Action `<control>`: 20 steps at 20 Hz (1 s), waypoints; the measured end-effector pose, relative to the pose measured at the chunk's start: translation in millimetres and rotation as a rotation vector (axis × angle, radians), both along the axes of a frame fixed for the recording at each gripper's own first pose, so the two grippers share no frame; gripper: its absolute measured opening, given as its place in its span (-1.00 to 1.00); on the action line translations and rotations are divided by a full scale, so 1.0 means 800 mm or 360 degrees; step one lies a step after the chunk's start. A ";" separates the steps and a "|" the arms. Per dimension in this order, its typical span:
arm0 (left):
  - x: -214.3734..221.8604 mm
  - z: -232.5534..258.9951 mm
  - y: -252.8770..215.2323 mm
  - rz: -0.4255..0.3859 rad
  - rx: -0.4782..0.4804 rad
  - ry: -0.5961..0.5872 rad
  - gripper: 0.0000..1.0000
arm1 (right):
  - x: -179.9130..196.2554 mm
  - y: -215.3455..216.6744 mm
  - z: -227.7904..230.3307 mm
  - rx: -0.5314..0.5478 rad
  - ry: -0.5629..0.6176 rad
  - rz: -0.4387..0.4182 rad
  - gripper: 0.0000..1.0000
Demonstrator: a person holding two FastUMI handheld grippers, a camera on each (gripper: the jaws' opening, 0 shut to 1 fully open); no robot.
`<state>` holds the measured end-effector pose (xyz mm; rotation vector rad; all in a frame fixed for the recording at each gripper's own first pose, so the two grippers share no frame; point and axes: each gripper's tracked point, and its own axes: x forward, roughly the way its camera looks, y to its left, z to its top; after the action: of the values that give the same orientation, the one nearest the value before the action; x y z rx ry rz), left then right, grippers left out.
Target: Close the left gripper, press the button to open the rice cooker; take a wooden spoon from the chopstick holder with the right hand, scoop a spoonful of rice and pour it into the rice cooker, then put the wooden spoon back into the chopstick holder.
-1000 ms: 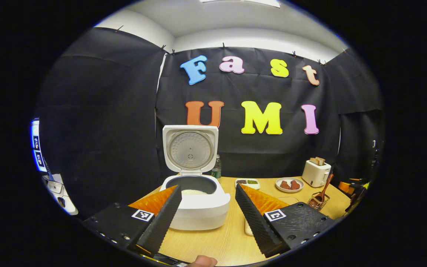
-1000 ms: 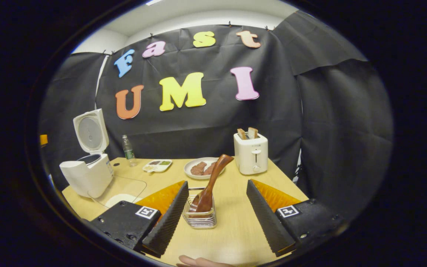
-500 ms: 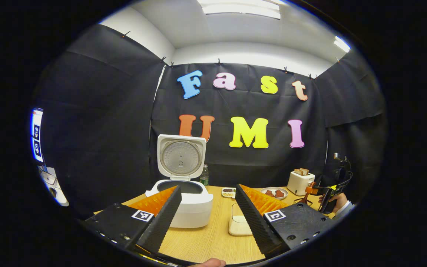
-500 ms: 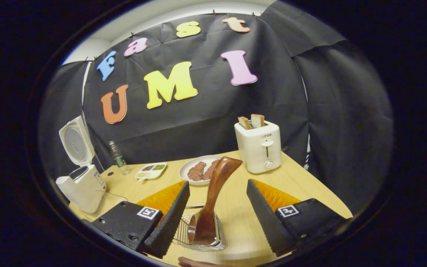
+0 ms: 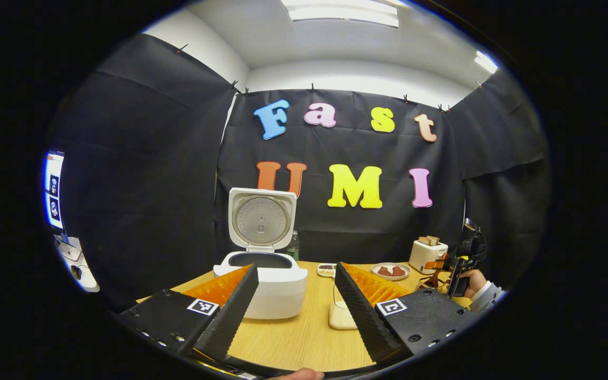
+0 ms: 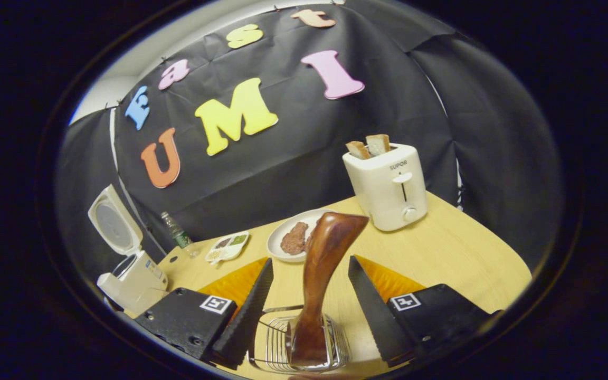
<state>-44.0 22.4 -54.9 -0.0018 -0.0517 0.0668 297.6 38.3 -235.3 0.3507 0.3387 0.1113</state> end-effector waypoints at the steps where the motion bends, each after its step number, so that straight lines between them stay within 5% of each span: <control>1: -0.003 -0.006 0.000 -0.0004 -0.0006 0.0020 0.86 | 0.000 -0.002 -0.003 -0.0009 0.0030 -0.0009 0.87; 2: -0.006 -0.012 0.000 -0.0012 -0.0008 0.0044 0.89 | -0.001 -0.001 -0.009 -0.0020 0.0052 -0.0004 0.87; 3: -0.009 -0.019 -0.006 -0.0033 0.0002 0.0076 0.89 | -0.003 0.002 -0.009 -0.0020 0.0065 0.0017 0.65; 4: -0.012 -0.022 -0.011 -0.0050 0.0021 0.0089 0.89 | -0.006 0.008 -0.009 0.0000 0.0075 0.0048 0.75; 5: -0.016 -0.023 -0.011 -0.0059 0.0044 0.0096 0.89 | -0.007 0.013 -0.007 0.0034 0.0076 0.0067 0.54; 8: -0.029 -0.021 -0.020 -0.0097 0.0085 0.0099 0.89 | -0.011 0.011 -0.009 0.0034 0.0096 0.0036 -0.68; 15: -0.055 -0.023 -0.046 -0.0212 0.0129 0.0122 0.89 | -0.052 0.008 0.056 -0.0079 -0.0177 -0.0026 -0.63; 20: -0.065 -0.019 -0.042 -0.0199 0.0021 0.0086 0.89 | -0.099 0.007 0.132 -0.0186 -0.0366 -0.0116 -0.63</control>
<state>-96.2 -11.4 -69.8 0.0100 0.0023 -0.0587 218.4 44.2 -129.7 0.2315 0.1039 0.0595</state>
